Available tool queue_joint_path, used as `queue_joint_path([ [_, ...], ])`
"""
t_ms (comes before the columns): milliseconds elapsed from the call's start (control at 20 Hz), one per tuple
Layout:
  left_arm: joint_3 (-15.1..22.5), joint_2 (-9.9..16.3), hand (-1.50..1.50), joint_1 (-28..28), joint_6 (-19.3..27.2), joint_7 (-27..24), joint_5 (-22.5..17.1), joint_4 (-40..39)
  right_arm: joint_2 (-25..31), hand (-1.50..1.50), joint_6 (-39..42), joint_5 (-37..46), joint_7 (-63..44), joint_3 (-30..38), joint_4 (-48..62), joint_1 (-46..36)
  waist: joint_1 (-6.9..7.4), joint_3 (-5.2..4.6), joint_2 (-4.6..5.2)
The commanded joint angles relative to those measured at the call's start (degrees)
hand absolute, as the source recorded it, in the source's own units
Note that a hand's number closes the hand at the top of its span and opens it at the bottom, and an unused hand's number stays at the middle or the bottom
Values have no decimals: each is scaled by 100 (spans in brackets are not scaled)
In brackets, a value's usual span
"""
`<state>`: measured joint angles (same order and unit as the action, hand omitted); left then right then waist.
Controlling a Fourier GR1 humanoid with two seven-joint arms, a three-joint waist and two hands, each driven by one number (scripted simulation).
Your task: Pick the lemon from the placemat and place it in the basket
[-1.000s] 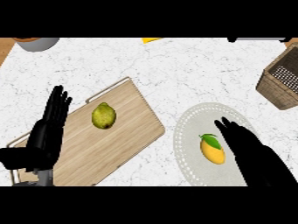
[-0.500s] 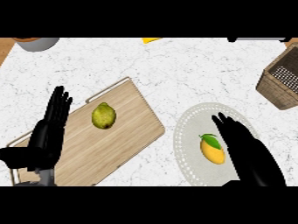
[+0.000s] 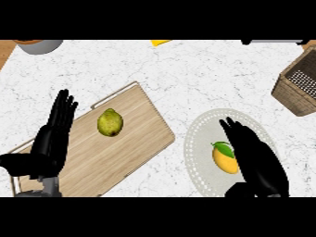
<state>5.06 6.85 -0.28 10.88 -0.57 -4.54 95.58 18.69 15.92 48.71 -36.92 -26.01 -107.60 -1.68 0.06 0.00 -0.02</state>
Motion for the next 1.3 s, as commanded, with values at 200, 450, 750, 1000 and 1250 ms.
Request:
queue_joint_path([
  [200,-66,-131,0,-134,45,422,221,193,-194,-150,166,310,287,175,73,389,-14,1,-2],
  [450,-278,-70,0,-39,-169,467,56,453,-344,-150,305,247,616,512,412,138,-2,1,-2],
  [750,-276,-225,0,-48,-273,173,188,93,-539,-150,-74,594,1118,502,986,291,-5,1,-1],
  [1000,-535,-69,0,-108,-436,330,47,241,-912,-150,-126,843,925,339,1081,274,-2,1,-2],
  [1250,-315,-390,0,-89,-282,225,287,53,-879,-150,-315,990,1253,539,1291,382,-10,0,0],
])
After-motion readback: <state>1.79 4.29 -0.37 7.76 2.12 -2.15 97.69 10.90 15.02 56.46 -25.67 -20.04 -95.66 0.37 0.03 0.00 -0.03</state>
